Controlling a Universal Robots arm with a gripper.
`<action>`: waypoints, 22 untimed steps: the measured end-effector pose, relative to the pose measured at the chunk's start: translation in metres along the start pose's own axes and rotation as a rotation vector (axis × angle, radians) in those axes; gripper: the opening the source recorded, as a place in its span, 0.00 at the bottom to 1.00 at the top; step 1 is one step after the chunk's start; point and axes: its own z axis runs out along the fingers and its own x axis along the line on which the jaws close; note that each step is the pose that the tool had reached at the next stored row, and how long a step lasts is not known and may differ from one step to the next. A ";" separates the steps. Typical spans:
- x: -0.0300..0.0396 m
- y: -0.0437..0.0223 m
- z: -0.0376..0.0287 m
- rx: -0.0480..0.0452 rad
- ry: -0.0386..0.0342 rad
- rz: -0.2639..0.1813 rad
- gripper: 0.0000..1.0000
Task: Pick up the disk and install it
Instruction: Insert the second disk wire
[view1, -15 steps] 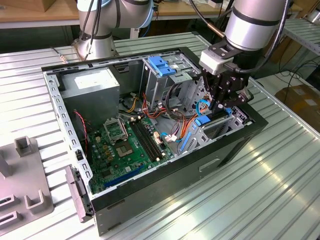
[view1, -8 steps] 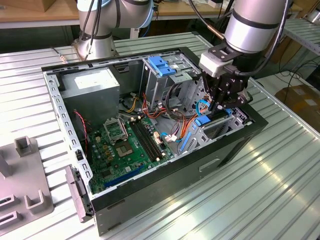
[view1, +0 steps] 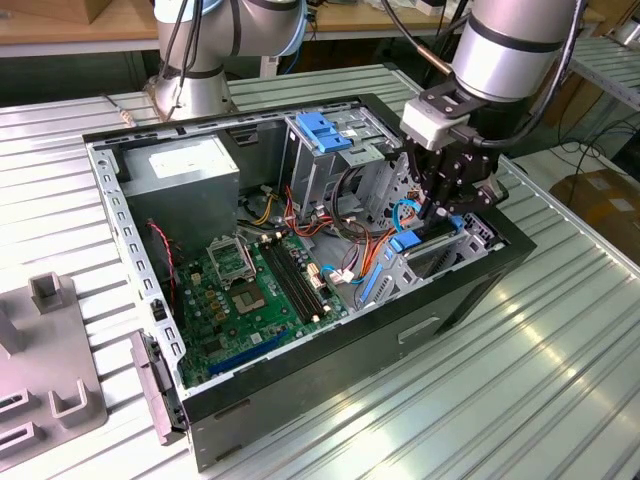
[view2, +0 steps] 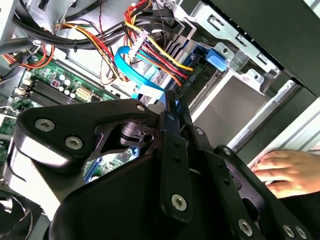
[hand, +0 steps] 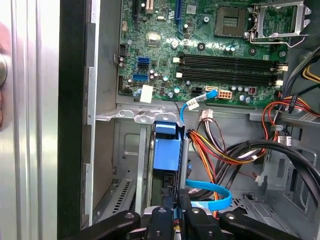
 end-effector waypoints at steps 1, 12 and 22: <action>0.0012 0.0001 0.0000 0.0011 -0.0162 0.002 0.16; 0.0118 0.0009 0.0007 0.0035 -0.0537 0.006 0.16; 0.0117 0.0014 0.0053 0.0038 -0.0584 0.007 0.16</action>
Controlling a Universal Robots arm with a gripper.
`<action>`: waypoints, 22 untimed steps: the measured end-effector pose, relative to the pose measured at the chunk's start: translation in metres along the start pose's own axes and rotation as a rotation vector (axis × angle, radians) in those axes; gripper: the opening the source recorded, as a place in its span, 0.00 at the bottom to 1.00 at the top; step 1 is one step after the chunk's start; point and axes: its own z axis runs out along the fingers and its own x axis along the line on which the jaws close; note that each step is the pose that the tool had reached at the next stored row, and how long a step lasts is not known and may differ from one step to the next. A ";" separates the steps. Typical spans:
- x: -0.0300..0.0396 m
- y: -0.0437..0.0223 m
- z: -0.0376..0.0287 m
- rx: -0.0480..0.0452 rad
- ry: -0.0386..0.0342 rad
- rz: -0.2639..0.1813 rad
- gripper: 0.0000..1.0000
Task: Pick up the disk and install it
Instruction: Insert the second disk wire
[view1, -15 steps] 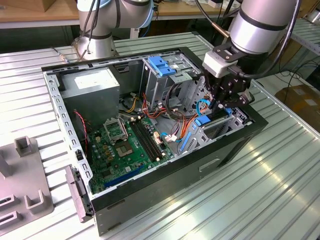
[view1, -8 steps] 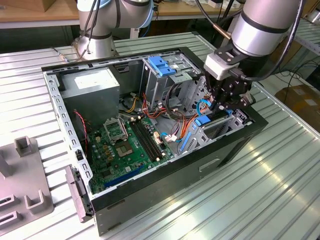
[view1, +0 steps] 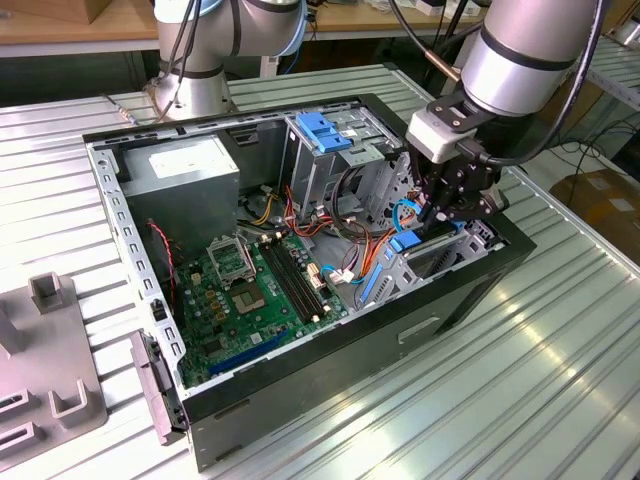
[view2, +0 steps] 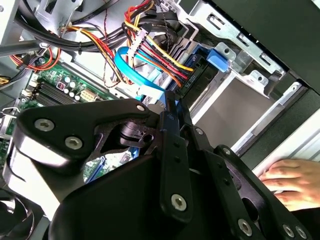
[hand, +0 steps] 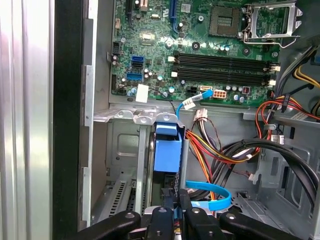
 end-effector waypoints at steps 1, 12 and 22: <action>0.0000 0.0000 0.0003 0.0001 -0.0006 0.000 0.16; 0.0010 -0.0001 -0.0015 -0.0004 -0.0020 0.000 0.16; 0.0021 0.0004 0.0024 -0.0001 -0.0062 0.001 0.16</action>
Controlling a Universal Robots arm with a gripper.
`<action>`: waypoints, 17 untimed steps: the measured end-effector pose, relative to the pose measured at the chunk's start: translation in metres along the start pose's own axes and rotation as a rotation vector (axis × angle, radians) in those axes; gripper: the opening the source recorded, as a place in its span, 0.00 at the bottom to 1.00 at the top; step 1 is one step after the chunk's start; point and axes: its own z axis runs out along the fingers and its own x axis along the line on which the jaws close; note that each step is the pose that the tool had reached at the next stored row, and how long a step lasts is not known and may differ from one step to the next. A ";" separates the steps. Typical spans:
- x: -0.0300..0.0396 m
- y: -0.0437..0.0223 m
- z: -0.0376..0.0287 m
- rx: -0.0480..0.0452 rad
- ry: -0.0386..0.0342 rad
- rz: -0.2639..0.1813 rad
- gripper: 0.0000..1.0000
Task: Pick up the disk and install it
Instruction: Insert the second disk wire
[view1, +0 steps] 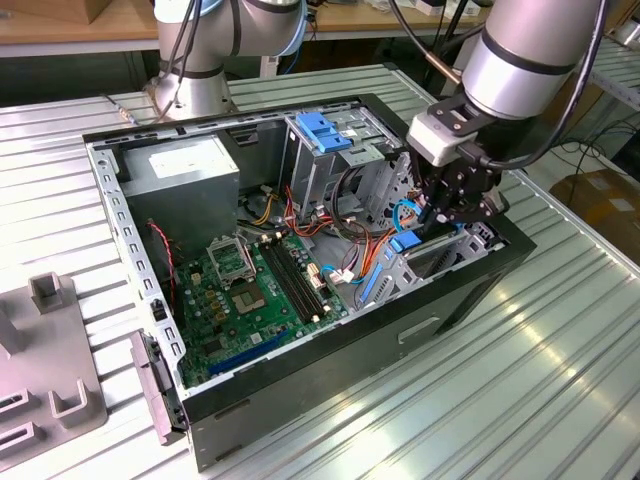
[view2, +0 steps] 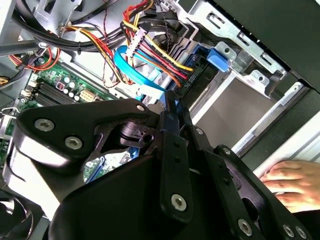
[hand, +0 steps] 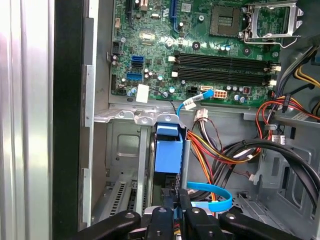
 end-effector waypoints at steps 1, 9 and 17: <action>0.0000 0.0001 0.0012 0.0001 -0.0018 0.000 0.16; 0.0003 0.0004 0.0035 0.0003 -0.0052 0.000 0.17; -0.0003 -0.0022 -0.0196 0.0004 -0.0049 0.001 0.22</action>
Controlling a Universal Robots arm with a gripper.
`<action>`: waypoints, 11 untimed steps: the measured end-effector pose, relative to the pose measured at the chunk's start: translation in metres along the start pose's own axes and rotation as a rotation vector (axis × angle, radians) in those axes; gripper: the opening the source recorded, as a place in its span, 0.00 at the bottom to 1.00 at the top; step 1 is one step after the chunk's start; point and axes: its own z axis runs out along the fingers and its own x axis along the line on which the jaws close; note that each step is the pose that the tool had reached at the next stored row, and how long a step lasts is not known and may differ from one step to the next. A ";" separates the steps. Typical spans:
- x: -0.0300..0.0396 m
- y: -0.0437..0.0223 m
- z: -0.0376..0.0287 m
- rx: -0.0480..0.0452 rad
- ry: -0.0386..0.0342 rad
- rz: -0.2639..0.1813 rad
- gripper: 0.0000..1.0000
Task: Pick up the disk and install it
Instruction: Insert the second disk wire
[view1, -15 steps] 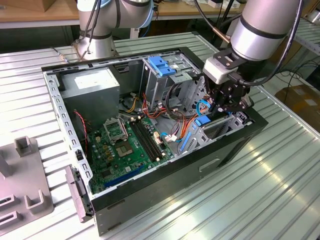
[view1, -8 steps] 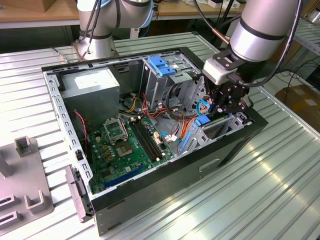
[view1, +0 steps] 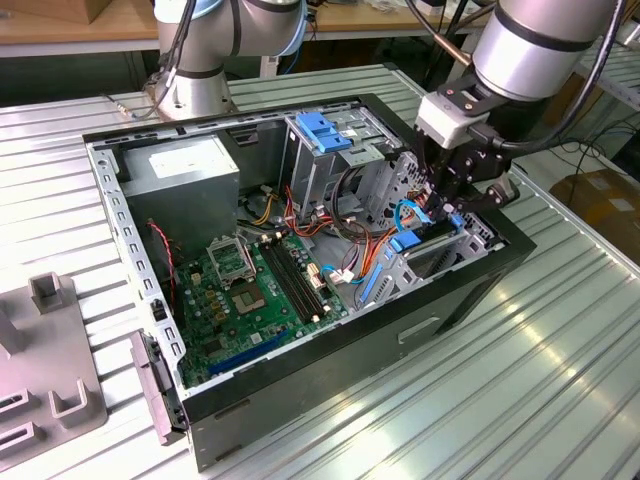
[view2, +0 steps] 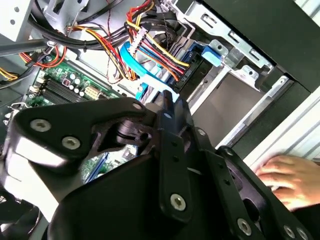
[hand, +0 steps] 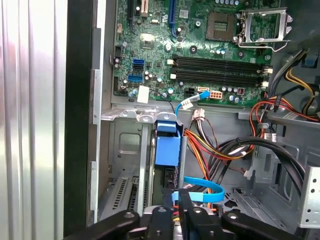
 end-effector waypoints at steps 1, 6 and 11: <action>0.0000 0.0000 -0.0001 0.0000 0.0001 0.000 0.15; 0.0000 0.0000 -0.0002 0.0000 0.0001 0.000 0.10; 0.0000 0.0000 -0.0003 0.0000 0.0001 0.000 0.10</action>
